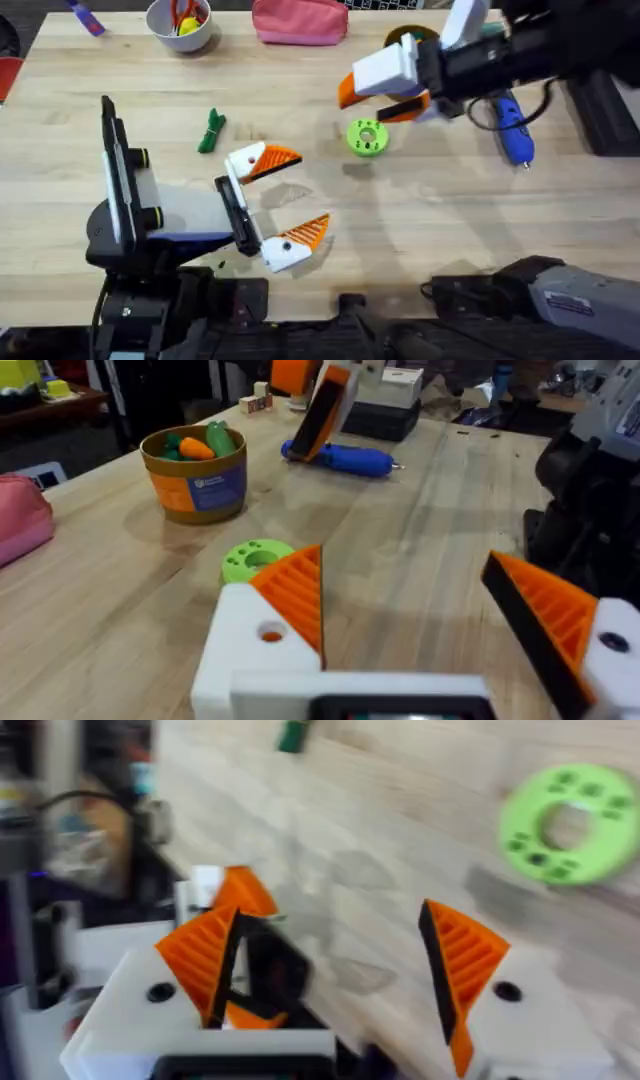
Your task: Pick up the gripper from the table and insert it into the empty holder that is missing its gripper. Then pick up a screw, insert it into the mounting hole, and use the screwdriver to tighten it. Finally, clean up the table by picking up the vegetable and placing it into the bucket.
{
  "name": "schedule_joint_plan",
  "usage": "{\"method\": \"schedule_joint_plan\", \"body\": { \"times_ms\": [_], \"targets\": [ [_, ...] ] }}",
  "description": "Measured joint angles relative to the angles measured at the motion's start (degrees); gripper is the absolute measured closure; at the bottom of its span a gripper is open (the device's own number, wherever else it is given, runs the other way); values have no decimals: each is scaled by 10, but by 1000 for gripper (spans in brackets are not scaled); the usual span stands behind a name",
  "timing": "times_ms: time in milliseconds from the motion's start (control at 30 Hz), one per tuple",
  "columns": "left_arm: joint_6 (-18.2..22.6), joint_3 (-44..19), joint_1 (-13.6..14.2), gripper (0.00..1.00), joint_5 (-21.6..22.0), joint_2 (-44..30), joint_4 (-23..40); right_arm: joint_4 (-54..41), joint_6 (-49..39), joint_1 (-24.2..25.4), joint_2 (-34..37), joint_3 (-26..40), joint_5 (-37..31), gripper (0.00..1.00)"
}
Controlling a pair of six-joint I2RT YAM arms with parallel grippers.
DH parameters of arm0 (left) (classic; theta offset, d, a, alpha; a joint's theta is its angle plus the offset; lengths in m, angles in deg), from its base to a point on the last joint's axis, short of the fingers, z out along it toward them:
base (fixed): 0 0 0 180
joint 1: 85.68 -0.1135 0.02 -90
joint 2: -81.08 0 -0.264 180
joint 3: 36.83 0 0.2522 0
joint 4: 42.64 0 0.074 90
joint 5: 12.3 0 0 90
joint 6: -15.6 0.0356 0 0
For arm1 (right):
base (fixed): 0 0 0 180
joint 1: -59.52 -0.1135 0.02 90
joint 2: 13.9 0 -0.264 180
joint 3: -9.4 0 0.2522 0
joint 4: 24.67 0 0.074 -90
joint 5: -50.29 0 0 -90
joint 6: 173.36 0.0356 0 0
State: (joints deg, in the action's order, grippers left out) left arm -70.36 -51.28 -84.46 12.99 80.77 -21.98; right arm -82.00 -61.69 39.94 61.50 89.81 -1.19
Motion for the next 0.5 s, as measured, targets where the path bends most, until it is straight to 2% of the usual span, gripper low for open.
{"method": "schedule_joint_plan", "body": {
  "times_ms": [233, 367, 500],
  "targets": [
    [0, 0, 0, 14, 0, 0, 0, -142, -33, -21, 2, 76, -172, 34],
    [0, 0, 0, 14, 0, 0, 0, -168, -9, -62, 23, 96, -260, 36],
    [0, 0, 0, 14, 0, 0, 0, -169, 24, -98, 68, 99, -316, 46]
  ]
}}
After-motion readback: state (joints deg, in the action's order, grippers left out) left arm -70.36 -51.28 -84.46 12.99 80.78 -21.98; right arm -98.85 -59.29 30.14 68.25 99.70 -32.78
